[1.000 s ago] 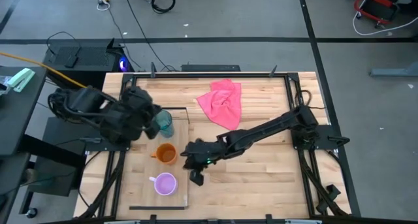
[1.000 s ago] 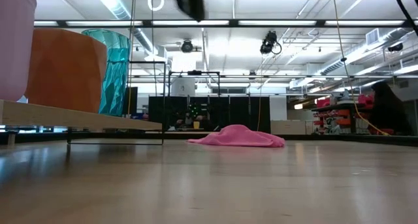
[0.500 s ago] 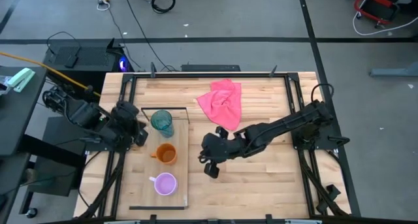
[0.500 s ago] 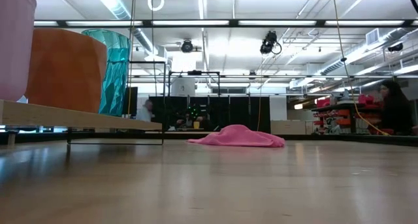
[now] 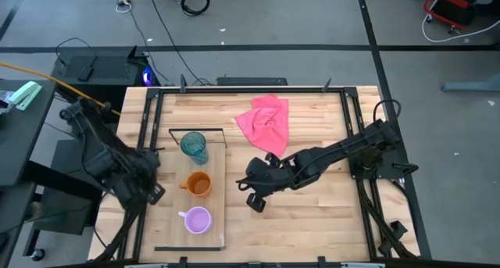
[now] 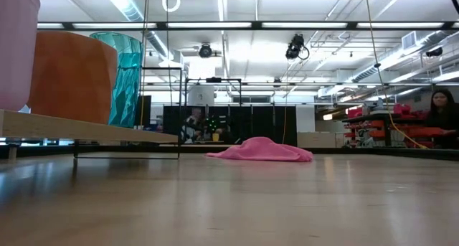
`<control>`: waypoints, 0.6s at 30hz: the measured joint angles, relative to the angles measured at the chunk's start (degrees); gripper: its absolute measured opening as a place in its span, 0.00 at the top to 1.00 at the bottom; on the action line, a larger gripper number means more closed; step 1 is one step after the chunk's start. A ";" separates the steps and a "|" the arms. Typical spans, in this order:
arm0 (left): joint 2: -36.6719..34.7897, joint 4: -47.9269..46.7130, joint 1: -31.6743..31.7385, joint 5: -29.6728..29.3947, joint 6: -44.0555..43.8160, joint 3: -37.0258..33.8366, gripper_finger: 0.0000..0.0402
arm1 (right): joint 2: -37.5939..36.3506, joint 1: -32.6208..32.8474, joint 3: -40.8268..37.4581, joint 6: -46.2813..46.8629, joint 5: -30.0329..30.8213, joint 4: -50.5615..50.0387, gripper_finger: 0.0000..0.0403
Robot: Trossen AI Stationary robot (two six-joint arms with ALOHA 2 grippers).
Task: Stack small to large cups/mugs on shelf
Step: Put the purple cup on the shelf
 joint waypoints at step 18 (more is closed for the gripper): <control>0.02 31.38 -2.98 -4.53 -2.68 -21.76 0.96 | 4.80 1.23 0.00 1.55 -2.46 5.55 0.98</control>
